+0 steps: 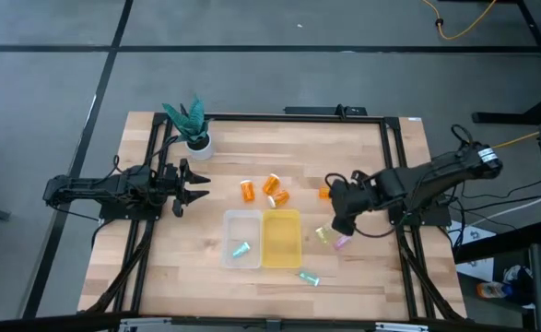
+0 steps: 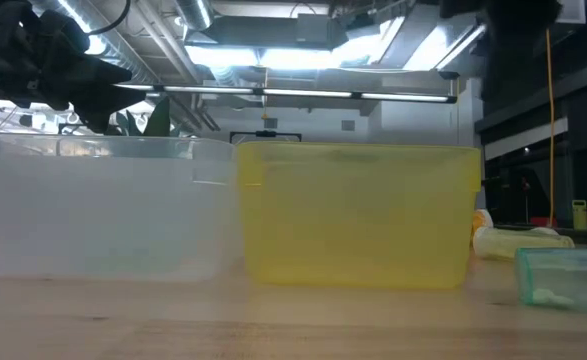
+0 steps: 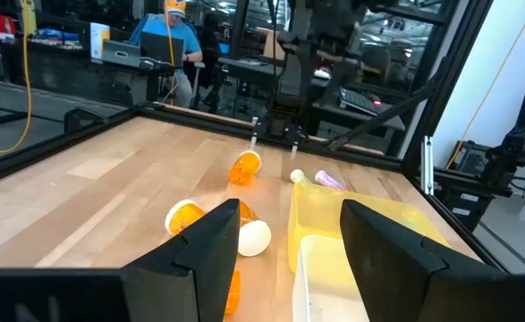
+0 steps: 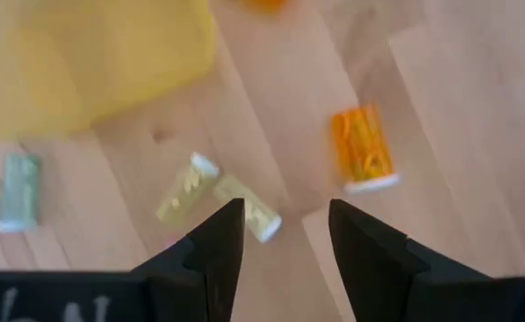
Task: Pick and place medicine bottles into bin by pill shape (circle, oval)
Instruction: Put the yellow tablet bottle into the transparent bin
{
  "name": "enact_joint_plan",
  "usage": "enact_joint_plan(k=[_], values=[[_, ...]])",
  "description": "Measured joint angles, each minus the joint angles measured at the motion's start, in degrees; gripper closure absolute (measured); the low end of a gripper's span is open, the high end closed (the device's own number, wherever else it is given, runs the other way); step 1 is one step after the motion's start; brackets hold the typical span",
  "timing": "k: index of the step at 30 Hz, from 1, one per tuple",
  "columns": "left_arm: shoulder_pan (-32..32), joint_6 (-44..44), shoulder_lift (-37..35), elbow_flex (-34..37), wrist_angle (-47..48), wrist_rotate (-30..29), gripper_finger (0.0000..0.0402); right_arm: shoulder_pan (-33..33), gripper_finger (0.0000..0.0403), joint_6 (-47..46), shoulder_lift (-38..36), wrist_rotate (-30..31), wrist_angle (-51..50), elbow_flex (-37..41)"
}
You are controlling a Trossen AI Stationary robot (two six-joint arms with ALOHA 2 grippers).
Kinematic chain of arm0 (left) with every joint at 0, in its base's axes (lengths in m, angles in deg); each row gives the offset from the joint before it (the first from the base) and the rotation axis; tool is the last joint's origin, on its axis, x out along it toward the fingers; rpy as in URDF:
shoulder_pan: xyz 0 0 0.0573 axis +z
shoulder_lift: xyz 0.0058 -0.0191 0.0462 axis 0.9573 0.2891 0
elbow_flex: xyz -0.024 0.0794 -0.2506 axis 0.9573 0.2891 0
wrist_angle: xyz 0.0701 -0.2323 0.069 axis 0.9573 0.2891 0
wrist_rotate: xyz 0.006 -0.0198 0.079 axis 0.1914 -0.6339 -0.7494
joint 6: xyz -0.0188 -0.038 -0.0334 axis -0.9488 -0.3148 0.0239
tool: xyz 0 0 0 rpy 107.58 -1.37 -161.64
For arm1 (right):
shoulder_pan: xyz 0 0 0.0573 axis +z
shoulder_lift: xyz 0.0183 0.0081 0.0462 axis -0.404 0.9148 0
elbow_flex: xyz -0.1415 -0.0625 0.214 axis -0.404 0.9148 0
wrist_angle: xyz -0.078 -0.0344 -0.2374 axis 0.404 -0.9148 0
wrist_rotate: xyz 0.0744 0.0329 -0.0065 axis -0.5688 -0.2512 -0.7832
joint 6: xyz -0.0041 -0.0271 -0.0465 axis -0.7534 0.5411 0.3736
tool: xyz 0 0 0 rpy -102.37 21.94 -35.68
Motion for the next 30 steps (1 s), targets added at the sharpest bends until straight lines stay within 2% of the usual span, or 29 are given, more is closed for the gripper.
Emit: enact_joint_plan(k=[6, 9, 17, 24, 30], values=[[0.01, -0.02, 0.00, 0.00, 0.00, 0.00, 0.0211, 1.48, 0.0237, -0.17, 0.07, -0.35, 4.86, 8.30], [-0.01, -0.02, 0.00, 0.00, -0.01, -0.02, 0.0211, 1.46, 0.0237, -0.13, 0.07, -0.58, 11.46, 13.05], [0.01, -0.02, 0.00, 0.00, -0.01, -0.04, 0.0211, 1.46, 0.0237, 3.26, 0.09, -9.08, 25.70, 24.03], [0.01, -0.03, 0.00, 0.00, -0.01, -0.04, 0.0211, 1.46, 0.0237, 12.81, 0.09, -8.90, 32.27, 27.73], [0.01, -0.04, 0.00, 0.00, -0.01, -0.04, 0.0211, 1.46, 0.0237, 18.31, 1.17, -8.87, 32.81, 27.92]])
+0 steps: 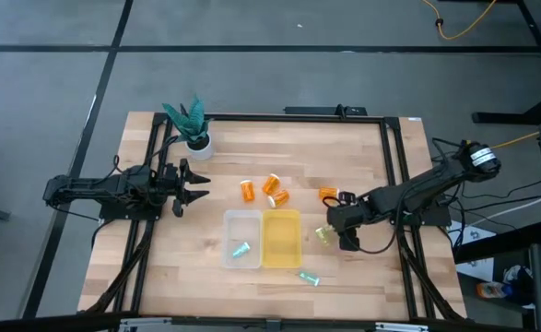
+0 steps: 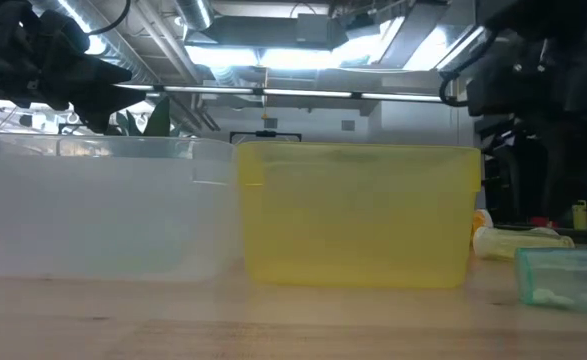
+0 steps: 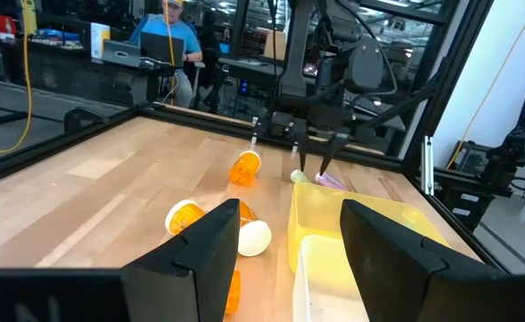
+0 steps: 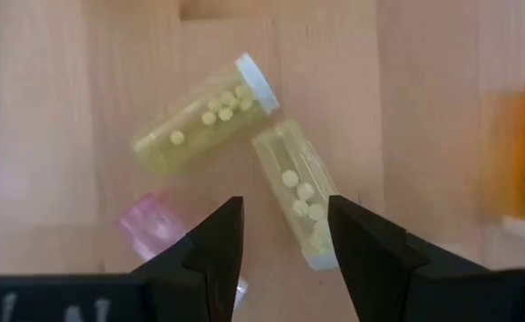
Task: Pick and place medicine bottles into bin by pill shape (circle, oval)
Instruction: Put the yellow tablet bottle into the transparent bin
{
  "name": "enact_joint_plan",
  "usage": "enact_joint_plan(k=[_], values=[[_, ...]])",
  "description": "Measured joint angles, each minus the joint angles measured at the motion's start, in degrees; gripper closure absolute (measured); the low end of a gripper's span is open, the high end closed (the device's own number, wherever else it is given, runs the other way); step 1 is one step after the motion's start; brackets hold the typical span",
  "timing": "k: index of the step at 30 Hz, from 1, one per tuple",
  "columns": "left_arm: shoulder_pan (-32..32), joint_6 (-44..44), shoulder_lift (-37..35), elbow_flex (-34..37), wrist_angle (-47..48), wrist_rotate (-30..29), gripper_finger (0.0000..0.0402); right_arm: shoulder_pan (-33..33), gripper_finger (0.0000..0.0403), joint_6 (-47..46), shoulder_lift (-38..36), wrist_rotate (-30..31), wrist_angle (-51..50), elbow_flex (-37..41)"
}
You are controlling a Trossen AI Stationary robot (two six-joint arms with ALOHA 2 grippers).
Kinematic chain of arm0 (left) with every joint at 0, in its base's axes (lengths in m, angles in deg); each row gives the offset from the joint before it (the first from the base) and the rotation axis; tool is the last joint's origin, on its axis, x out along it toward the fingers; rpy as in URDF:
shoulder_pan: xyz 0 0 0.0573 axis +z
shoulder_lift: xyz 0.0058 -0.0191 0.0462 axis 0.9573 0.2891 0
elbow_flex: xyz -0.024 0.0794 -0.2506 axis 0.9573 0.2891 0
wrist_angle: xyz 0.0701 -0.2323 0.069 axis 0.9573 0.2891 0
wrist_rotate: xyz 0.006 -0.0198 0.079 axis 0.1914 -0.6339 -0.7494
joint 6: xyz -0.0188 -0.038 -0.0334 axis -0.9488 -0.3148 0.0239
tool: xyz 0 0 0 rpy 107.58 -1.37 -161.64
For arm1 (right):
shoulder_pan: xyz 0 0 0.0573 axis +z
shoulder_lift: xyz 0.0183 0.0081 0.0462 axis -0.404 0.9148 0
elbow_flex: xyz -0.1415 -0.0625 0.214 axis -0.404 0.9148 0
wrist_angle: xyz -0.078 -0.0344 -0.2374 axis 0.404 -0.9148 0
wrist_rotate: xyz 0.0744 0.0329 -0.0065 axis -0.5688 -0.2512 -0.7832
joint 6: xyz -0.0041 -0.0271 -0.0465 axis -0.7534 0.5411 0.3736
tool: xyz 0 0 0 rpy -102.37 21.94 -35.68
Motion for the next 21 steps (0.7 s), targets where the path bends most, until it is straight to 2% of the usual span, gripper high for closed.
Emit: enact_joint_plan(k=[6, 13, 21], values=[[0.00, 0.00, 0.00, 0.00, 0.00, 0.00, 0.0211, -0.02, 0.0237, 3.87, 3.89, 3.03, 1.59, 0.01], [0.00, -0.02, 0.00, 0.00, 0.00, 0.00, 0.0211, -0.08, 0.0237, 3.95, 8.70, 2.98, 2.63, -0.05], [-0.02, -0.02, 0.00, 0.00, 0.00, 0.00, 0.0211, -0.06, 0.0237, -2.12, 9.14, 2.96, 2.92, -0.07]])
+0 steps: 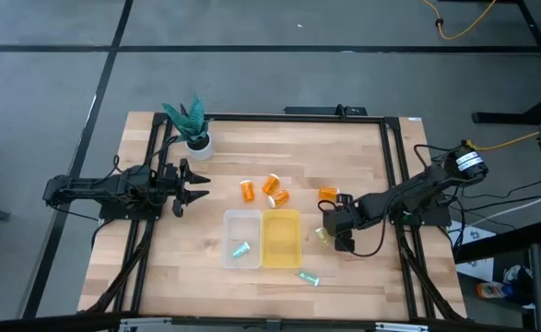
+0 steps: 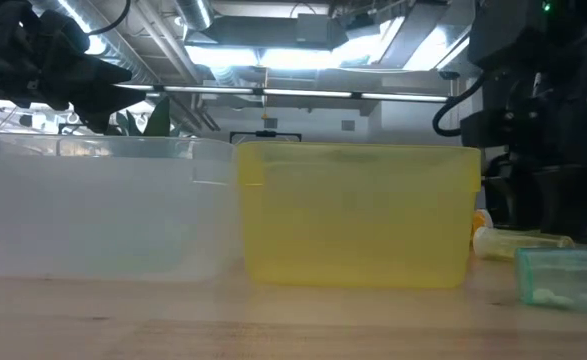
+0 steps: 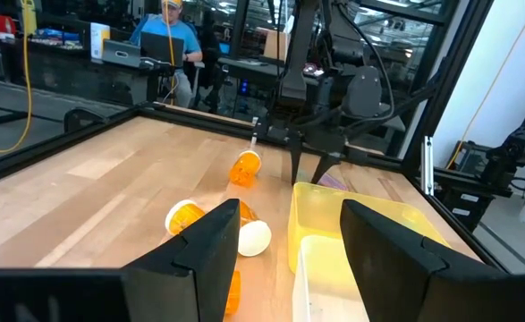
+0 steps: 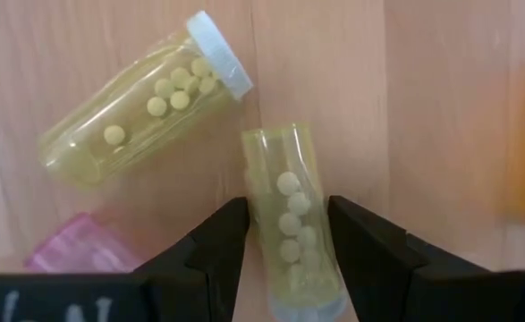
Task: Pick and place medicine bottles into bin by pill shape (circle, oval)
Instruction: Put the yellow tablet bottle into the transparent bin
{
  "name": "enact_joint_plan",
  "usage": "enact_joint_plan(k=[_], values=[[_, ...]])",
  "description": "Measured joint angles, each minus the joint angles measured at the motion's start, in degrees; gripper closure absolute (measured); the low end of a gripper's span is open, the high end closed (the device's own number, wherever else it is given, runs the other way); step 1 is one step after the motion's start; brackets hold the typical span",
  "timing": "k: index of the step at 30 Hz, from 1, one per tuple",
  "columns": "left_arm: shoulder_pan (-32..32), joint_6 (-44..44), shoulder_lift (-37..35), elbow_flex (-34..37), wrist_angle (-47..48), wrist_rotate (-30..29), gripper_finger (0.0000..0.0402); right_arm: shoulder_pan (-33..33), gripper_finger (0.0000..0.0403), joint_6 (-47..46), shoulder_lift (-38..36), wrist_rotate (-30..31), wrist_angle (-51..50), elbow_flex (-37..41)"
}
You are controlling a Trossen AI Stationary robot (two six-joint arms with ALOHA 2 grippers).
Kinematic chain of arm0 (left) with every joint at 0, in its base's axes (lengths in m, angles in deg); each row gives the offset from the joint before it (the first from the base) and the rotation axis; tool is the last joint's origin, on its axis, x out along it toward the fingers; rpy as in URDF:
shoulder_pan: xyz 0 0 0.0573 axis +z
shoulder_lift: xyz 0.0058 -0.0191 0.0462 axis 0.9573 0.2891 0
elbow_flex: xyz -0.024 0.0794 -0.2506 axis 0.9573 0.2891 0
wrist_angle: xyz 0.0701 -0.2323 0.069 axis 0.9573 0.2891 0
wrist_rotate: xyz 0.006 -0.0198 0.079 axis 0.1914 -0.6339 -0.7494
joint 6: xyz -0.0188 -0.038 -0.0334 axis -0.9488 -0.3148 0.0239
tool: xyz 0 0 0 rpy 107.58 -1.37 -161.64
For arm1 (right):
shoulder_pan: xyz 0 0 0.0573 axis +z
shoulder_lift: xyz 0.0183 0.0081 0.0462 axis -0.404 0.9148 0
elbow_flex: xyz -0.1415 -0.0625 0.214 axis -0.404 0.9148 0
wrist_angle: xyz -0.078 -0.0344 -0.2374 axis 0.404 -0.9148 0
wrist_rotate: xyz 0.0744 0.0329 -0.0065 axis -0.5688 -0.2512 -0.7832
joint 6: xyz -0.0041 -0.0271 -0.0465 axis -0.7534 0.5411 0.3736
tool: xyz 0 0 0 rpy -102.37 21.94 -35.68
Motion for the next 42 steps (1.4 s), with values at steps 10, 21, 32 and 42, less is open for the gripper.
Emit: enact_joint_plan(k=[10, 21, 32, 42], values=[[0.02, 0.00, 0.00, 0.00, 0.00, 0.02, 0.0211, -0.20, 0.0248, -11.51, 0.09, 0.33, 0.26, 0.00], [0.02, -0.04, 0.00, 0.00, 0.00, 0.04, 0.0211, -0.42, 0.0313, -24.57, 0.29, 1.92, -0.45, -0.78], [0.02, -0.13, -0.01, 0.00, 0.00, 0.06, 0.0211, -0.42, 0.0319, -23.92, 0.33, 15.52, -17.11, -14.01], [0.00, -0.15, 0.00, 0.00, 0.00, 0.07, 0.0211, -0.42, 0.0319, -8.32, 0.22, 25.00, -10.42, -24.78]])
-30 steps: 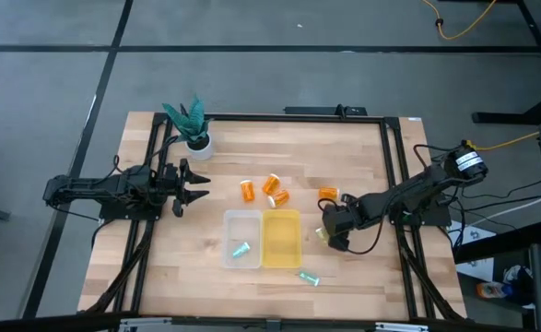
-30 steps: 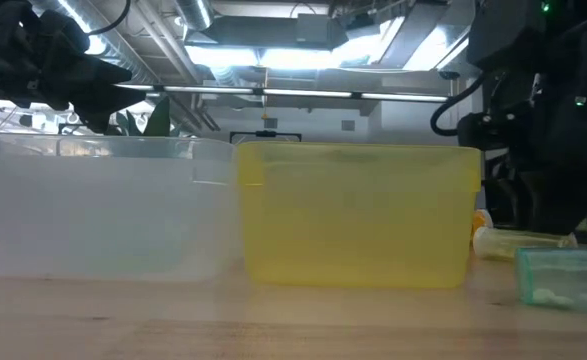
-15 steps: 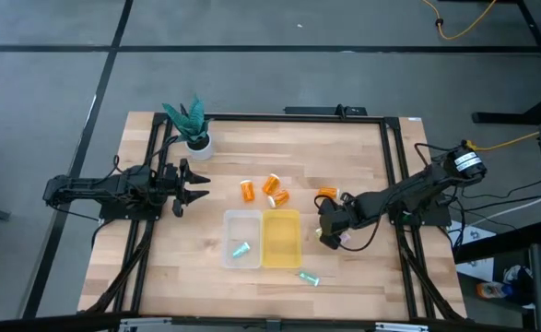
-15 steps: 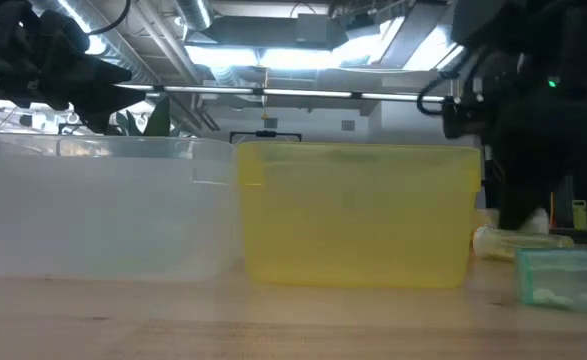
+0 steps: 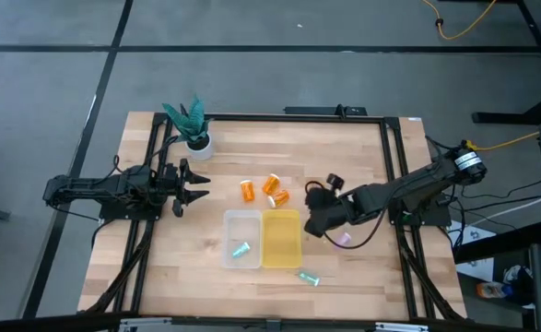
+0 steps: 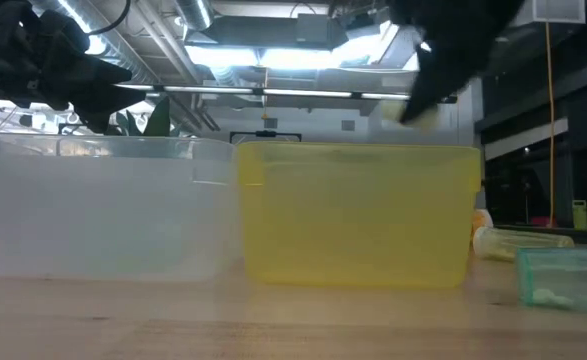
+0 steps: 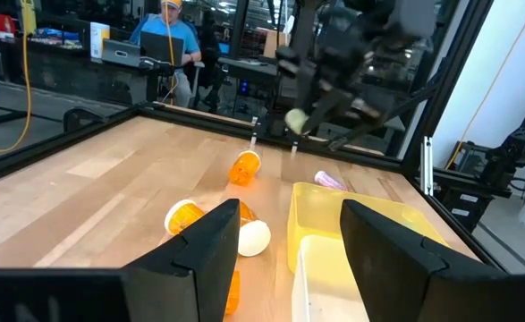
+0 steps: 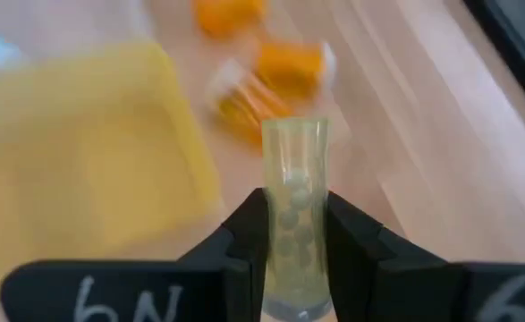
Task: Pick and place medicine bottles into bin by pill shape (circle, oval)
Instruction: Put the yellow tablet bottle into the transparent bin
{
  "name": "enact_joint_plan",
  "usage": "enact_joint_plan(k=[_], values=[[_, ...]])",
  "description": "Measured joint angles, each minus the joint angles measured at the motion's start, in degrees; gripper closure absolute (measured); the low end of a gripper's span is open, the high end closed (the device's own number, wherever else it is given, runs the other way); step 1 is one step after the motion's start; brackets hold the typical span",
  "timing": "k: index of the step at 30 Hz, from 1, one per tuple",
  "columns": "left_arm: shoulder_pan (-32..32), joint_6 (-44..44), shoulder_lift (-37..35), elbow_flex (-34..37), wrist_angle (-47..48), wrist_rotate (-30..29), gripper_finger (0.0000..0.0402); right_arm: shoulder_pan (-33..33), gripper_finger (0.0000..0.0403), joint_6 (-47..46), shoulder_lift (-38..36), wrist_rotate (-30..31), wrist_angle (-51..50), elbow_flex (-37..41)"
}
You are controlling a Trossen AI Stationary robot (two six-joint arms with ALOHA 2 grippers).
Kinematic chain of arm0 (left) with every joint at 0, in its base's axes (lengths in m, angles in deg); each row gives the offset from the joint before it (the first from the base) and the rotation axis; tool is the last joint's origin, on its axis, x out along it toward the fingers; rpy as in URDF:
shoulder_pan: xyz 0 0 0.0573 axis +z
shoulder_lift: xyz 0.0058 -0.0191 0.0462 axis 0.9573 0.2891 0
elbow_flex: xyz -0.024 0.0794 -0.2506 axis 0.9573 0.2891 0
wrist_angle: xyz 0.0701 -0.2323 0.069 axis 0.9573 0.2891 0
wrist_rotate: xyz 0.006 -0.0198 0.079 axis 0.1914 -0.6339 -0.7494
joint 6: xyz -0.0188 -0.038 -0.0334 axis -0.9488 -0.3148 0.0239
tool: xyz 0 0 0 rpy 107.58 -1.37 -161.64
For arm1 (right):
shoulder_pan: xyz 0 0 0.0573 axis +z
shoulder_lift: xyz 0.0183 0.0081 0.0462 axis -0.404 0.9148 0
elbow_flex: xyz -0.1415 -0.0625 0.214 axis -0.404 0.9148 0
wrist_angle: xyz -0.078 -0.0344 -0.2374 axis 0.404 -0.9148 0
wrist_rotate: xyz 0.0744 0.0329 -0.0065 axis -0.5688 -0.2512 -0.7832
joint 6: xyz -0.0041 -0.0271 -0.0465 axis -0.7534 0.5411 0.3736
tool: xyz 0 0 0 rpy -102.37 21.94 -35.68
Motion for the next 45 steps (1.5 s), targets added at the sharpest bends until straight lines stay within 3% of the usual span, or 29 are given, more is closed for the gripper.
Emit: enact_joint_plan(k=[8, 14, 27, 45], values=[[0.00, 0.02, 0.00, 0.00, 0.00, -0.02, 0.0211, 0.00, 0.0320, 16.57, 0.17, -5.27, 21.21, -0.36], [0.00, 0.01, -0.01, 0.00, -0.02, 0.00, 0.0211, -0.20, 0.0320, 21.86, 2.28, -10.60, 29.99, -0.40], [0.00, 0.00, -0.01, 0.00, -0.04, -0.01, 0.0211, -4.06, 0.0320, 23.48, 11.36, -28.66, 43.36, -0.38], [0.00, 0.02, 0.00, 0.00, -0.04, -0.02, 0.0211, -7.61, 0.0320, 23.67, 20.32, -40.09, 54.30, -0.38]])
